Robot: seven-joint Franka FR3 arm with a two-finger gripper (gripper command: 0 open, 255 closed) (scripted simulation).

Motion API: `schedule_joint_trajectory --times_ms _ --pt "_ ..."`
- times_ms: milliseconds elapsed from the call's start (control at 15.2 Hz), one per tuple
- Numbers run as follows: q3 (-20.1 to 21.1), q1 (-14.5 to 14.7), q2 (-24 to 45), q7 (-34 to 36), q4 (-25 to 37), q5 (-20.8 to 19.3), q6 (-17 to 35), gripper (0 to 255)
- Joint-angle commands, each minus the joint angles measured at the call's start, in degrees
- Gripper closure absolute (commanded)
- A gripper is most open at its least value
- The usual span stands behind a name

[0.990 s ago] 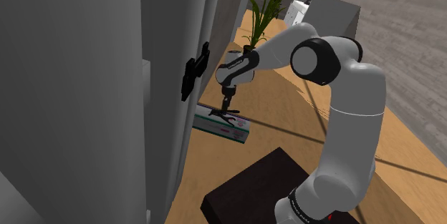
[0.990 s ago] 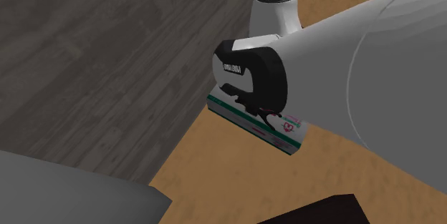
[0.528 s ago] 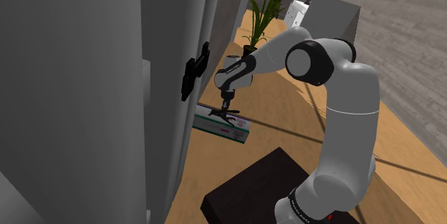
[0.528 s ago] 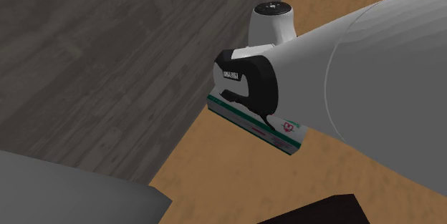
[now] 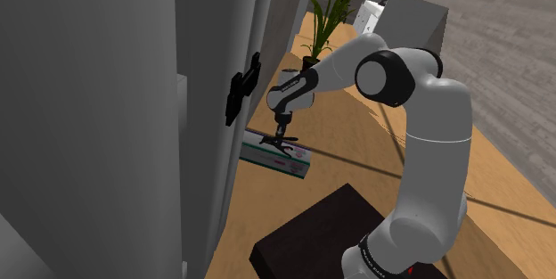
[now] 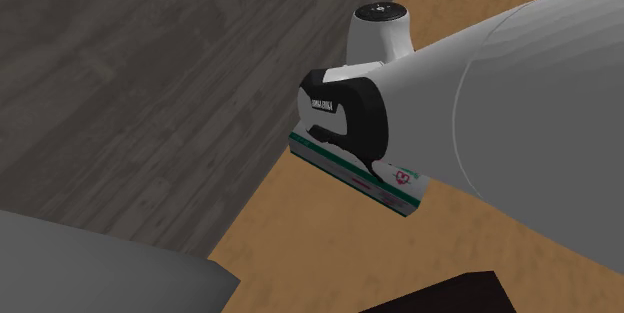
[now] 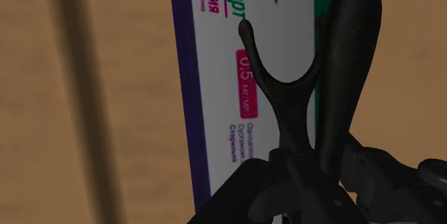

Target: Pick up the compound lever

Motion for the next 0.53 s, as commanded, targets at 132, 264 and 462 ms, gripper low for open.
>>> schedule_joint_trajectory --times_ms 132,264,462 --pt "-0.24 0.19 -1.77 0.14 -0.06 -0.34 -1.72 255" --pt "-0.38 0.3 -2.9 0.23 -0.03 -0.56 -2.88 255" --pt "-0.59 0.46 -4.57 0.37 0.09 -0.9 -4.63 255"
